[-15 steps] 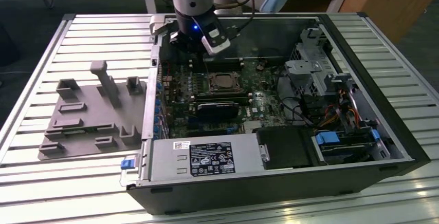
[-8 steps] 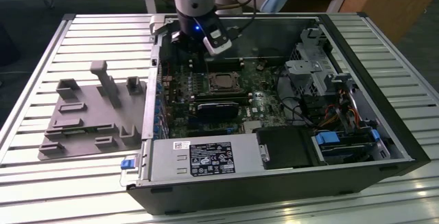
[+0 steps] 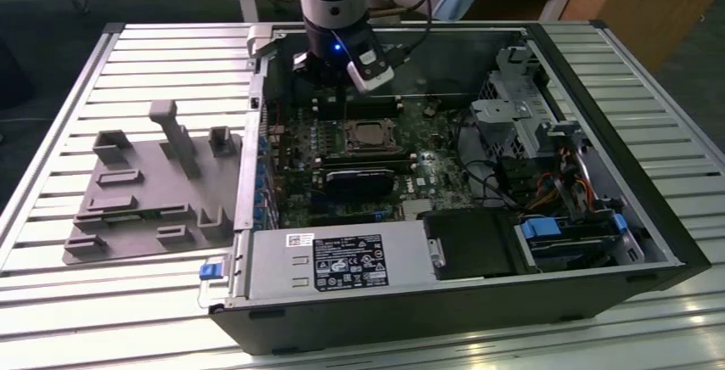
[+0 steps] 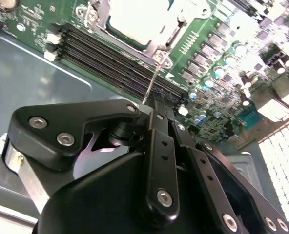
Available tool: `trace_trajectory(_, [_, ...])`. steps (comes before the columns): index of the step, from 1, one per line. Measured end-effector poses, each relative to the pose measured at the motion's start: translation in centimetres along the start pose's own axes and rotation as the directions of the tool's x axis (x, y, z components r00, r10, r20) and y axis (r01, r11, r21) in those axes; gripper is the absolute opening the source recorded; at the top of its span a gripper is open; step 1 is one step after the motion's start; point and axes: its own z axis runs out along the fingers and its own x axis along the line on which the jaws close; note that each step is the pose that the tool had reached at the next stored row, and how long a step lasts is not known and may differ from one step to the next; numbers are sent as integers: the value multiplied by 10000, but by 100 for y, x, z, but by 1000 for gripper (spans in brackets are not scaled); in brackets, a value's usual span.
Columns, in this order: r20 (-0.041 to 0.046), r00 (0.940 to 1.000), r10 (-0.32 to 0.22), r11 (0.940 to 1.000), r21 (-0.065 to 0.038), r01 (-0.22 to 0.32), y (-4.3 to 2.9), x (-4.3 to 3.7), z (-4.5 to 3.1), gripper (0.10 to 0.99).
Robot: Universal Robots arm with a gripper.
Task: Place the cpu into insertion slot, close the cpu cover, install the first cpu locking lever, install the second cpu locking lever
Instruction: 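Install the first cpu locking lever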
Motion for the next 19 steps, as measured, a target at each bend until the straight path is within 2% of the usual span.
trace_trajectory(7, [-1, 10000, 0, 10000, 1, 0, 1, -131, 15, 106])
trace_trajectory(14, [2, 10000, 1, 10000, 1, -1, 2, -134, 17, 106])
trace_trajectory(17, [108, 9999, -27, 10000, 13, 27, -5, -130, 41, 106])
trace_trajectory(19, [230, 9997, -59, 10000, 28, 58, -10, -124, 58, 106])
